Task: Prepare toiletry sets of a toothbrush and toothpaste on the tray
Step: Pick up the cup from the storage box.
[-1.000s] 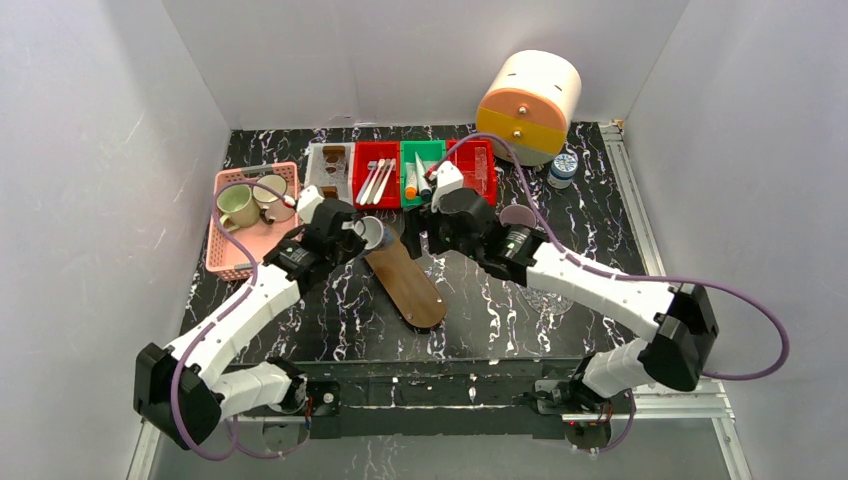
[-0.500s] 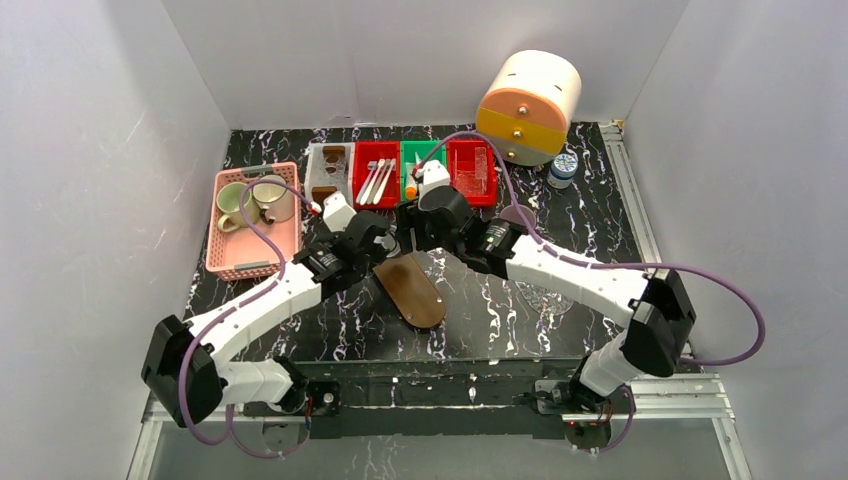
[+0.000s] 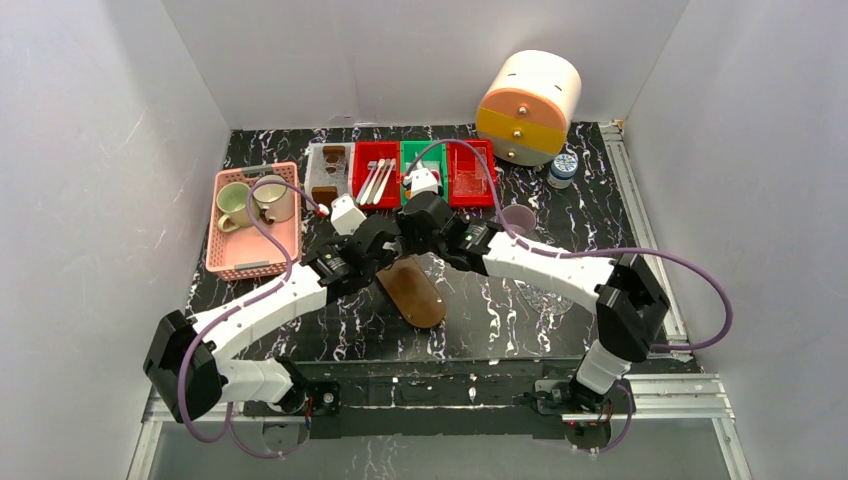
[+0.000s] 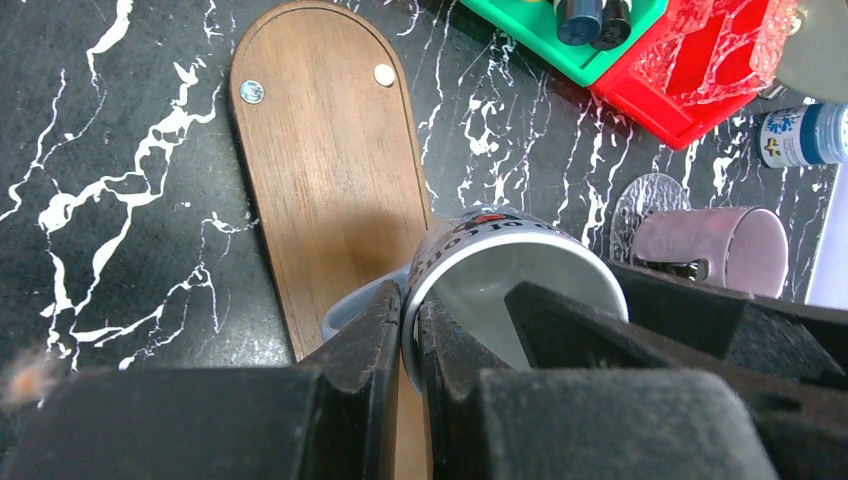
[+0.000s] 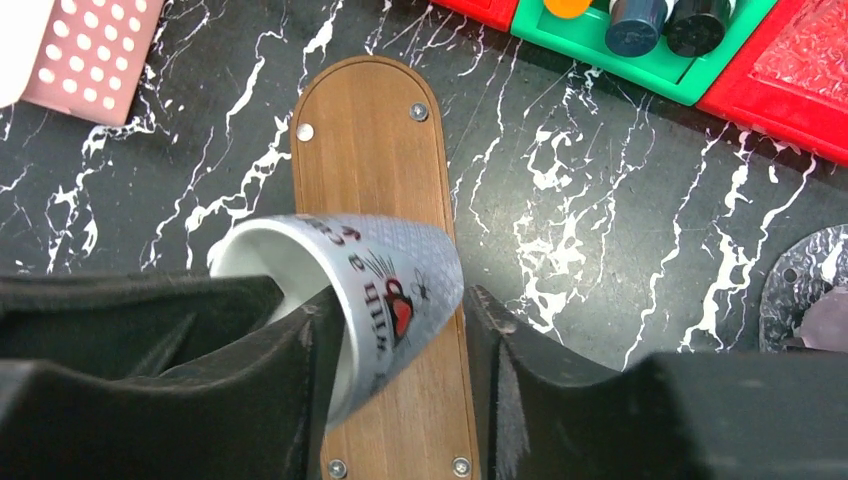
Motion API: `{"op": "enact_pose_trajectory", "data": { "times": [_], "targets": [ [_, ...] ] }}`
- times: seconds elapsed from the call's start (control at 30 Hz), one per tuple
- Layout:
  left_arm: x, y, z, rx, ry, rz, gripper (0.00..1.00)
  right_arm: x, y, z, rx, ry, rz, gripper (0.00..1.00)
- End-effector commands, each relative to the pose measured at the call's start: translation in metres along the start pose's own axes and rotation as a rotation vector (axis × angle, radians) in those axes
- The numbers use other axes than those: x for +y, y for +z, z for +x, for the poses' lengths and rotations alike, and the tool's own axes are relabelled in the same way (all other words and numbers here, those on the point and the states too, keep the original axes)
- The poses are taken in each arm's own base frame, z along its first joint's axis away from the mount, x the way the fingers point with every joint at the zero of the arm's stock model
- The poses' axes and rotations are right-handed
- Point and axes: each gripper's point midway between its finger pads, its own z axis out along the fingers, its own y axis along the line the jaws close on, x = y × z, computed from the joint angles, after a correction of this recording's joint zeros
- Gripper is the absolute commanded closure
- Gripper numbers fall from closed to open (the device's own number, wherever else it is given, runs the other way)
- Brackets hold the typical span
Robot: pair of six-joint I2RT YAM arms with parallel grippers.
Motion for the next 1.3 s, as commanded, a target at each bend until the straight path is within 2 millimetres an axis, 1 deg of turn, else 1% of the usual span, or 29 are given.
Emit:
{"op": "enact_pose_trajectory", "data": {
  "times": [0.0,0.03,0.1,0.23,0.3,0.33,0.43,0.47,0.6,0.7,0.73,0.77,0.87,0.9,0.93,1.0,1.07,1.2,1.27],
  "targets": [
    [-0.025,-0.007,-0.023,-0.089,-0.070,0.048,1.00,0.006,0.003,-0.029,-0.067,-0.001,0.022,0.48],
    [-0.026,-0.007,-0.021,-0.088,-0.068,0.049,1.00,0.004,0.005,-0.027,-0.062,-0.007,0.034,0.51],
    [-0.028,-0.007,-0.020,-0.084,-0.064,0.050,1.00,-0.001,0.006,-0.027,-0.060,-0.016,0.060,0.60],
    [-0.032,-0.011,-0.022,-0.077,-0.087,0.075,1.00,-0.005,0.004,-0.030,-0.062,-0.034,0.080,0.82],
    [-0.035,-0.014,-0.022,-0.071,-0.092,0.098,1.00,-0.009,0.002,-0.030,-0.055,-0.055,0.102,0.95],
    [-0.037,-0.016,-0.022,-0.067,-0.088,0.107,1.00,-0.012,0.000,-0.031,-0.053,-0.066,0.112,0.99],
    [-0.043,-0.022,-0.023,-0.047,-0.073,0.147,1.00,-0.018,-0.005,-0.030,-0.051,-0.090,0.132,0.99],
    [-0.045,-0.025,-0.024,-0.044,-0.071,0.160,0.95,-0.020,-0.007,-0.029,-0.049,-0.098,0.135,0.99],
    [-0.042,-0.040,-0.035,-0.066,-0.053,0.199,0.70,-0.030,-0.016,-0.022,-0.020,-0.145,0.150,0.99],
    [-0.039,-0.054,-0.050,-0.110,-0.011,0.227,0.50,-0.045,-0.026,-0.014,0.023,-0.194,0.168,0.99],
    [-0.038,-0.057,-0.055,-0.126,0.013,0.230,0.43,-0.050,-0.032,-0.014,0.029,-0.205,0.173,0.99],
    [-0.036,-0.060,-0.060,-0.142,0.038,0.224,0.37,-0.056,-0.034,-0.012,0.038,-0.217,0.180,0.99],
    [-0.023,-0.062,-0.073,-0.192,0.111,0.165,0.20,-0.067,-0.044,-0.014,0.040,-0.221,0.152,0.99],
    [-0.019,-0.063,-0.077,-0.199,0.132,0.150,0.16,-0.071,-0.048,-0.013,0.045,-0.224,0.144,0.99],
    [-0.016,-0.064,-0.081,-0.203,0.158,0.142,0.12,-0.079,-0.052,-0.011,0.053,-0.225,0.151,0.99],
    [-0.013,-0.064,-0.087,-0.198,0.209,0.140,0.06,-0.093,-0.058,-0.008,0.058,-0.228,0.133,0.99],
    [-0.008,-0.067,-0.097,-0.198,0.257,0.119,0.03,-0.108,-0.063,-0.004,0.080,-0.219,0.091,0.99],
    [0.017,-0.059,-0.115,-0.196,0.344,0.038,0.02,-0.142,-0.078,-0.004,0.103,-0.220,0.076,0.99],
    [0.031,-0.053,-0.123,-0.188,0.361,0.006,0.02,-0.154,-0.086,-0.002,0.122,-0.246,0.063,0.99]
  ]
}}
